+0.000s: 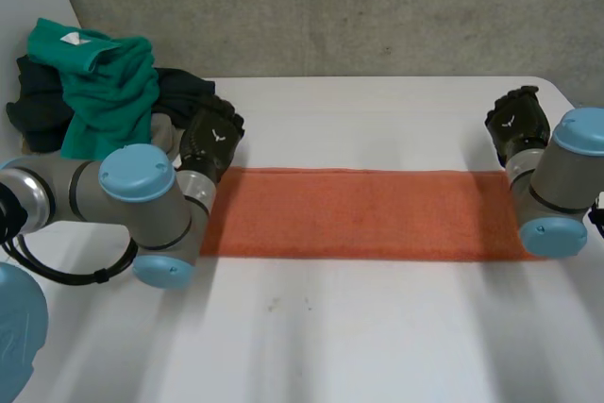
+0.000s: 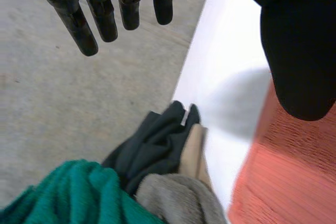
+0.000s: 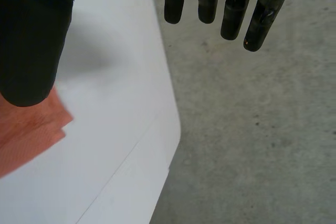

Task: Fold the laundry.

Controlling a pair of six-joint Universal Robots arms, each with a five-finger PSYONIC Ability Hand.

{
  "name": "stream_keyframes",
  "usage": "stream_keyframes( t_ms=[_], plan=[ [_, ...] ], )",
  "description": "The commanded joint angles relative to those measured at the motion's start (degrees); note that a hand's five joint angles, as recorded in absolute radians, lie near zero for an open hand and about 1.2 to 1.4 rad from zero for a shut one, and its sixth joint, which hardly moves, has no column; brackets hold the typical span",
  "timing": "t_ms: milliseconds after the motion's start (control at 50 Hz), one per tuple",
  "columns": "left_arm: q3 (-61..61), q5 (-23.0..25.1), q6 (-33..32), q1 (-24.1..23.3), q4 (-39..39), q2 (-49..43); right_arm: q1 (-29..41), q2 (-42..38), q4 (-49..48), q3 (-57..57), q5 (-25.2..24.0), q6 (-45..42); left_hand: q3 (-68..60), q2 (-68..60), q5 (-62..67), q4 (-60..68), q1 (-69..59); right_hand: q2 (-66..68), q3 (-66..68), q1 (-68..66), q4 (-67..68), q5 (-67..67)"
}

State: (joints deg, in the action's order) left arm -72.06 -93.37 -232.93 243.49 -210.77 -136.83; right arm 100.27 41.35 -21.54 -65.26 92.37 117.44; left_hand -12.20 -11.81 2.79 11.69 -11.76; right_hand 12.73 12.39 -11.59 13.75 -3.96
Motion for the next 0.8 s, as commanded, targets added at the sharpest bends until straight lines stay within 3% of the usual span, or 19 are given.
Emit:
stream_keyframes(
  t_ms=[20, 60, 140, 280, 460, 660, 680, 700, 720, 740, 800],
  plan=[
    [-6.2, -1.1, 1.9, -0.3, -1.1, 6.7, -0.2, 10.2, -1.5, -7.9, -0.6, 13.5, 2.2, 1.8, -2.8, -1.7, 1.8, -2.7, -2.4, 1.6, -3.8, 4.0],
    [-9.8, -1.1, 3.8, -0.2, -1.1, 11.0, -0.5, 14.9, -0.9, -10.7, -1.5, 18.1, 2.2, 1.8, -2.8, -1.7, 1.8, -2.7, -2.4, 1.6, -3.8, 4.0],
    [-15.6, -1.0, 9.2, -0.3, -1.2, 16.1, -4.4, 23.6, 5.9, -17.6, -8.8, 25.0, 2.2, 1.8, -2.8, -1.7, 1.8, -2.7, -2.4, 1.6, -3.8, 4.0],
    [-24.9, -0.7, 19.2, -0.9, -1.4, 24.0, -11.1, 27.2, 20.4, -24.3, -20.1, 25.5, 2.2, 1.8, -2.8, -1.7, 1.8, -2.3, -2.0, 1.2, -3.4, 3.6],
    [-26.8, -0.6, 20.8, -0.8, -1.5, 24.5, -15.4, 26.2, 20.1, -27.8, -21.1, 25.0, 2.2, 1.8, -2.8, -1.7, 1.8, 7.6, 7.9, -8.8, 6.6, -6.4],
    [-26.9, -0.6, 20.8, -0.5, -1.4, 24.1, -17.0, 18.3, 15.8, -26.7, -20.7, 23.3, 2.2, 1.8, -2.8, -1.7, 1.8, 8.6, 9.0, -9.8, 7.6, -7.4],
    [-26.9, -0.6, 20.9, -0.5, -1.5, 24.0, -17.2, 17.8, 15.7, -26.5, -20.7, 23.0, 2.2, 1.8, -2.8, -1.7, 1.8, 11.5, 11.8, -12.6, 10.4, -10.2],
    [-27.0, -0.6, 20.8, -0.5, -1.4, 24.1, -17.5, 17.3, 15.7, -26.3, -20.7, 22.6, 2.2, 1.8, -2.8, -1.7, 1.8, 24.1, 24.5, -25.3, 23.1, -22.9],
    [-27.0, -0.6, 20.9, -0.5, -1.4, 24.1, -18.0, 16.8, 15.5, -25.8, -20.5, 22.0, 2.2, 1.8, -2.8, -1.7, 1.8, 59.4, 59.7, -60.5, 58.4, -58.2],
    [-27.0, -0.6, 20.9, -0.6, -1.4, 24.1, -18.4, 16.7, 15.4, -25.5, -20.3, 22.0, 2.2, 1.8, -2.8, -1.7, 1.8, 67.2, 67.5, -68.3, 66.2, -66.0],
    [-27.0, -0.7, 20.9, -0.7, -1.4, 24.2, -20.3, 16.6, 14.5, -24.4, -18.4, 21.5, 2.2, 1.8, -2.8, -1.7, 1.8, 67.3, 67.6, -68.4, 66.2, -66.0]
  ],
)
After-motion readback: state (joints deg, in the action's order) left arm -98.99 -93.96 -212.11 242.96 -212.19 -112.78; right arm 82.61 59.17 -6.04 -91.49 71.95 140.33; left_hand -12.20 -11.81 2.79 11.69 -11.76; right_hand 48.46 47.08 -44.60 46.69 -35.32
